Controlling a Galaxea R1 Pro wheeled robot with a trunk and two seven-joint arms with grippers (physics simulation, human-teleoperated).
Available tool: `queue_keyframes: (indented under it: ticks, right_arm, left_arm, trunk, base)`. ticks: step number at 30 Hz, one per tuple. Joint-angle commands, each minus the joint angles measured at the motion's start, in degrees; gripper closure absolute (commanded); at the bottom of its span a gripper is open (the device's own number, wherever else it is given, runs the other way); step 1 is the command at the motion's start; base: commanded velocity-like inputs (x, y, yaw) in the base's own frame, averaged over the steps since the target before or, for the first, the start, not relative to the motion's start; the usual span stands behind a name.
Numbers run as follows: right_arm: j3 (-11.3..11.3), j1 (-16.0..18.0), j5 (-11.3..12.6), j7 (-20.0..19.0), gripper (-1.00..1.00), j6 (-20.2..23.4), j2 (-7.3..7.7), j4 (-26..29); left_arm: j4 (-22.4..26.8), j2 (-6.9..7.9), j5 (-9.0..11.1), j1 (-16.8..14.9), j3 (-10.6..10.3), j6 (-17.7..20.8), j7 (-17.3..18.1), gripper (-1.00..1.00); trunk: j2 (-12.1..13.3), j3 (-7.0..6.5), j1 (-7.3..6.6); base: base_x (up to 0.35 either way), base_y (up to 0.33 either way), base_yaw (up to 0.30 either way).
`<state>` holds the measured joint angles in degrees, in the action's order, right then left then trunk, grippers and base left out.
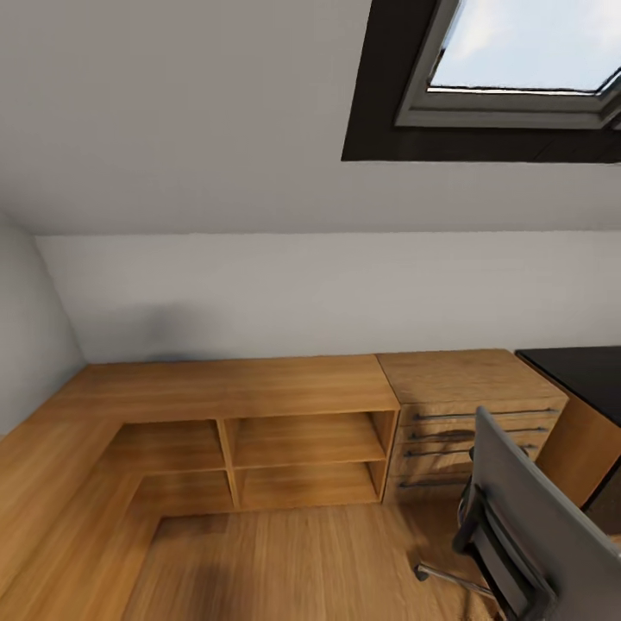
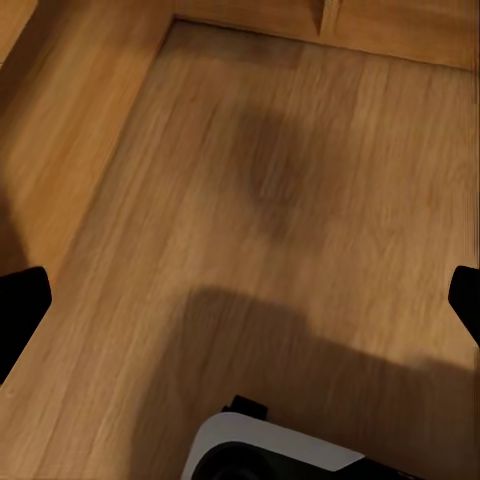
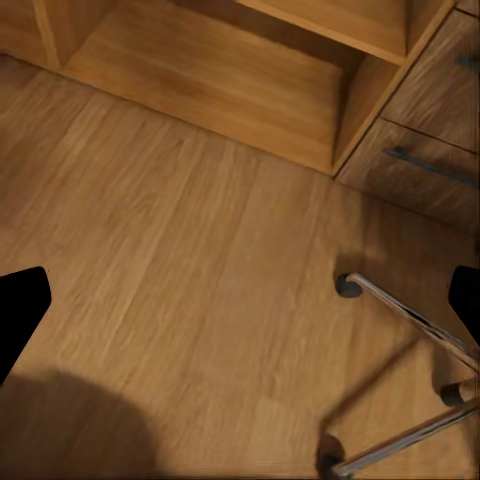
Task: In the bedroom, organize the workspace by keeping the computer under the desk, ensuring the monitor is on the desk, placing the keyboard on the desk next to the monitor, placing the mouse on the desk next to the keyboard, moving the folder from the swivel chair onto the desk next to the mouse, stacking the notebook on top of the folder with the pen on top of the notebook, and positioning the swivel chair next to the desk.
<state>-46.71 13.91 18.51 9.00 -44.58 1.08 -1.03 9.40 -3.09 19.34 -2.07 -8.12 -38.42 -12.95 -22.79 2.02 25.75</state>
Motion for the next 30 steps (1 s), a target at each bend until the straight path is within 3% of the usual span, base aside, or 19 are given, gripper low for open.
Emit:
queue_keyframes:
  ticks: [1, 17, 30]
  right_arm:
    - [-0.49, 0.07, 0.12, 0.31, -1.00, -0.15, -0.03, -0.11]
    - [-0.49, 0.07, 0.12, 0.31, -1.00, -0.15, -0.03, -0.11]
    - [-0.49, 0.07, 0.12, 0.31, -1.00, -0.08, -0.03, -0.11]
  left_arm:
    - [0.00, 0.01, 0.35, -0.04, -0.50, -0.16, -0.32, -1.00]
    - [0.00, 0.00, 0.35, -0.04, -0.59, -0.16, -0.31, -1.00]
    - [-0.08, 0.01, 0.35, -0.04, -0.59, -0.16, -0.31, -1.00]
  trunk:
    - [-0.13, 0.09, 0.04]
    - [-0.13, -0.59, 0.04]
    - [-0.13, -1.14, 0.04]
  base:
    - [0.000, 0.000, -0.274]
    - [0.167, 0.149, -0.274]
    - [0.027, 0.020, -0.274]
